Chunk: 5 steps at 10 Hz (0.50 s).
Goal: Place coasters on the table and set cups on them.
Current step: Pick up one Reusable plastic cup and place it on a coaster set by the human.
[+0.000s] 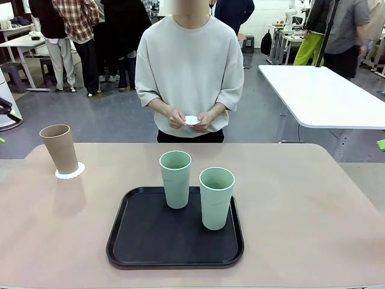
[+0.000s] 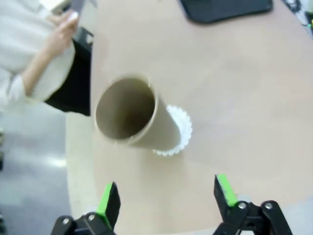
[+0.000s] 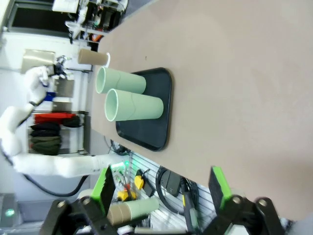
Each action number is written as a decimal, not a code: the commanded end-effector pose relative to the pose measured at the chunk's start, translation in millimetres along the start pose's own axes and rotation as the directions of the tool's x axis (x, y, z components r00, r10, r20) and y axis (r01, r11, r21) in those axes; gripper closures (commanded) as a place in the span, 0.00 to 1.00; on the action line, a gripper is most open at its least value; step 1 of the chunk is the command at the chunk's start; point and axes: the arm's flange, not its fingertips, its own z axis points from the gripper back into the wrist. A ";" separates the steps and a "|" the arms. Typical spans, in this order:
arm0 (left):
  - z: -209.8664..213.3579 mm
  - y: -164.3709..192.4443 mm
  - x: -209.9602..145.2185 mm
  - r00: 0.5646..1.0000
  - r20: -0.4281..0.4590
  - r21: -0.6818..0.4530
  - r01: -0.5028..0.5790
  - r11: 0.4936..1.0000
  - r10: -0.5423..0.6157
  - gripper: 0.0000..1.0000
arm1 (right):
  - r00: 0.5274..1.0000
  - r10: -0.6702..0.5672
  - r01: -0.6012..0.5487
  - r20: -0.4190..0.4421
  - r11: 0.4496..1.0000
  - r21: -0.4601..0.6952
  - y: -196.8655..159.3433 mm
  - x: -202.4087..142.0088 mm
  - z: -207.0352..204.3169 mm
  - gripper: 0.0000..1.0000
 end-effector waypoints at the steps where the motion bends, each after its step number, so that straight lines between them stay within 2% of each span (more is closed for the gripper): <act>1: -12.5 -45.3 86.7 0.992 -0.102 0.061 0.085 0.994 -0.079 0.00 | 1.000 0.000 0.000 0.001 1.000 0.017 -0.9 -0.1 -0.1 0.00; 2: -13.7 -53.9 121.0 0.978 -0.186 0.067 0.104 0.992 -0.090 0.00 | 1.000 0.000 0.000 0.001 1.000 0.017 -0.9 -0.1 -0.1 0.00; 4: -38.0 -62.8 176.4 0.907 -0.405 0.057 0.150 0.987 -0.114 0.00 | 1.000 0.000 0.000 0.001 1.000 0.017 -0.9 -0.1 -0.1 0.00; 5: -45.6 -62.2 202.1 0.877 -0.475 0.050 0.113 0.992 -0.076 0.00 | 1.000 0.000 0.000 0.001 1.000 0.017 -0.9 -0.1 -0.1 0.00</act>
